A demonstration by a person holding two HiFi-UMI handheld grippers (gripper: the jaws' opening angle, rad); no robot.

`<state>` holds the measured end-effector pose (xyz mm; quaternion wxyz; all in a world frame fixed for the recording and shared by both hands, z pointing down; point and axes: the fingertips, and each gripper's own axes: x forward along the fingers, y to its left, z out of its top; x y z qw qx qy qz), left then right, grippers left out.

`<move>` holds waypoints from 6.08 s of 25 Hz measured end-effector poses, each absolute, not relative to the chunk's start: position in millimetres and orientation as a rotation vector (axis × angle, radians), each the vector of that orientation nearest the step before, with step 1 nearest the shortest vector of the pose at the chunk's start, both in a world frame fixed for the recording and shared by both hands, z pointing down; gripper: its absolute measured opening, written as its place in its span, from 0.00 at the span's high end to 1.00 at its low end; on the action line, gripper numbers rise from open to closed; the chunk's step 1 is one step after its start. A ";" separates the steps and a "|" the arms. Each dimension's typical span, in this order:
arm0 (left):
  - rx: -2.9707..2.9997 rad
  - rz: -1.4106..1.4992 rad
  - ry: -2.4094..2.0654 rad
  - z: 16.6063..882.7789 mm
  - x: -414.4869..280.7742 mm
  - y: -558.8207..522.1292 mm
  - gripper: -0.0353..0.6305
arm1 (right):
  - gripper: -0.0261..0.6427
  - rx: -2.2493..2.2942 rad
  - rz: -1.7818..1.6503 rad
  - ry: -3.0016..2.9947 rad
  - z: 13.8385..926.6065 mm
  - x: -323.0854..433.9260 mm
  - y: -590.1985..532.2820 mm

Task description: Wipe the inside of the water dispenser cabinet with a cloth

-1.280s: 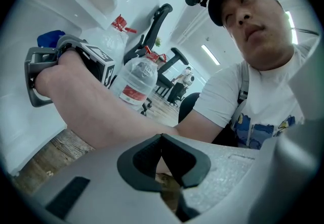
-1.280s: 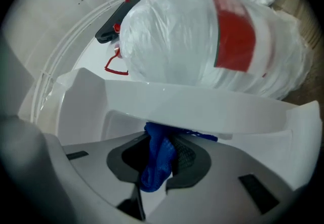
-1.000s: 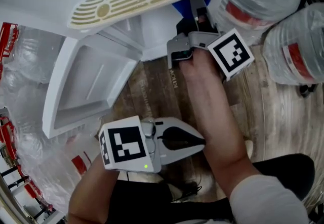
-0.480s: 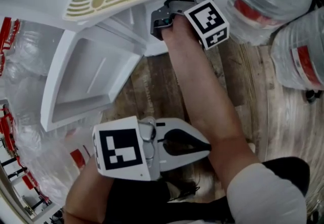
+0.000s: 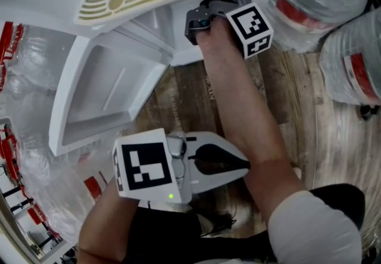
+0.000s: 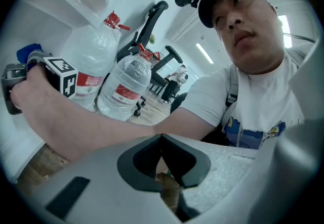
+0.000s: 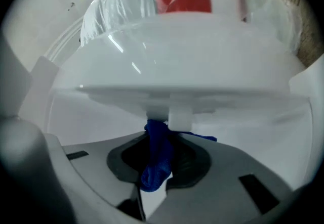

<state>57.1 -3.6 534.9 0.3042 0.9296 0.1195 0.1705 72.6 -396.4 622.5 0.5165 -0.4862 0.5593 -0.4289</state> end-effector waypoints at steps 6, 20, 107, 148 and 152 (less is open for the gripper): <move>2.446 0.472 0.254 544.0 50.7 -13.9 0.94 | 0.85 -1.165 -1.010 1.351 620.0 79.7 -365.4; 2.430 0.483 0.225 550.2 48.0 -22.2 0.94 | 0.85 -1.122 -0.990 1.464 613.8 75.9 -328.0; 2.415 0.545 0.204 563.4 49.9 -13.8 0.94 | 0.85 -1.109 -1.358 1.135 738.7 60.8 -379.1; 2.439 0.532 0.257 555.5 69.5 -12.3 0.94 | 0.85 -1.213 -1.468 1.062 787.5 96.0 -275.4; 2.448 0.521 0.249 552.0 67.2 -14.0 0.94 | 0.85 -1.283 -1.463 1.153 787.1 101.0 -265.9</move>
